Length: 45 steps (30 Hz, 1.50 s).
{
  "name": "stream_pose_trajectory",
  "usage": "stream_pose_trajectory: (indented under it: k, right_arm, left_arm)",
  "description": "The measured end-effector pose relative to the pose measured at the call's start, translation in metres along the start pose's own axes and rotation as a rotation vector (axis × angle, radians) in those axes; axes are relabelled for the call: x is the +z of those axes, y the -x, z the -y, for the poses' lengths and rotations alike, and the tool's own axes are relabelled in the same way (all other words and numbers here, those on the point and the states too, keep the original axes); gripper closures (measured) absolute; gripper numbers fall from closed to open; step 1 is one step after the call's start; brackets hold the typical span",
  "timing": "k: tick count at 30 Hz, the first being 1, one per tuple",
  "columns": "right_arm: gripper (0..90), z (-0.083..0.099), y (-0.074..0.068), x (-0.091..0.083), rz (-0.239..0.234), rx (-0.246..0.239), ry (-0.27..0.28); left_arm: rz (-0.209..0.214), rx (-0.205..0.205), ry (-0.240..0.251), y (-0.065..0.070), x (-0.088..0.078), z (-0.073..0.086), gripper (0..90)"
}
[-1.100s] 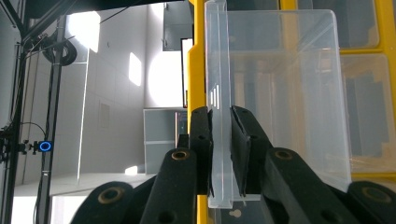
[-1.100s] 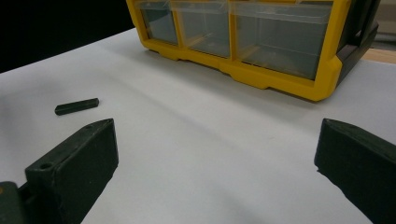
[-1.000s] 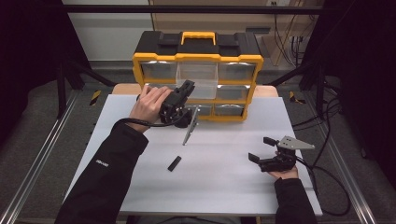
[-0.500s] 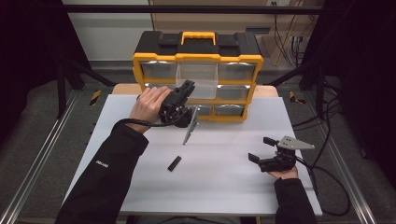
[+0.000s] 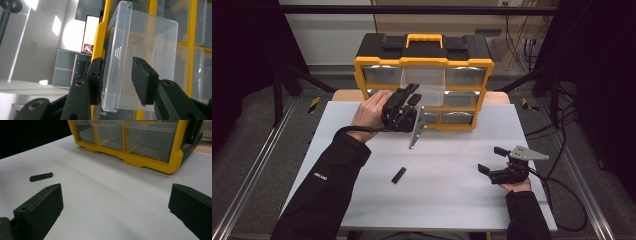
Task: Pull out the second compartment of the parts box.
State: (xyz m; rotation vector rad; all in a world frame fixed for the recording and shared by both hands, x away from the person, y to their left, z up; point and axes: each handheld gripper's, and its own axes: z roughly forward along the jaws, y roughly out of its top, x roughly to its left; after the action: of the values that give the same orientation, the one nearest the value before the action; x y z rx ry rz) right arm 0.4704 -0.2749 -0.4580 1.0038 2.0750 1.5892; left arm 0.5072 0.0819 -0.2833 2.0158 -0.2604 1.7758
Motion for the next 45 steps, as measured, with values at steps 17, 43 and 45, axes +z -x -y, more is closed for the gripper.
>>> stream_pose_trajectory:
  k: [17,43,45]
  right_arm:
    - [0.2,0.0,0.0,0.0,-0.002,0.001,0.004]
    - [0.2,0.0,0.0,0.0,-0.004,0.003,0.005]
    - [0.2,0.0,0.0,0.0,-0.004,0.001,0.005]
  left_arm:
    - [0.11,-0.457,-0.055,-0.019,-0.019,0.014,21.4]
    - [0.205,-0.907,-0.113,0.012,-0.051,0.056,0.2]
    - [0.206,-0.922,-0.096,0.014,-0.053,0.061,0.1]
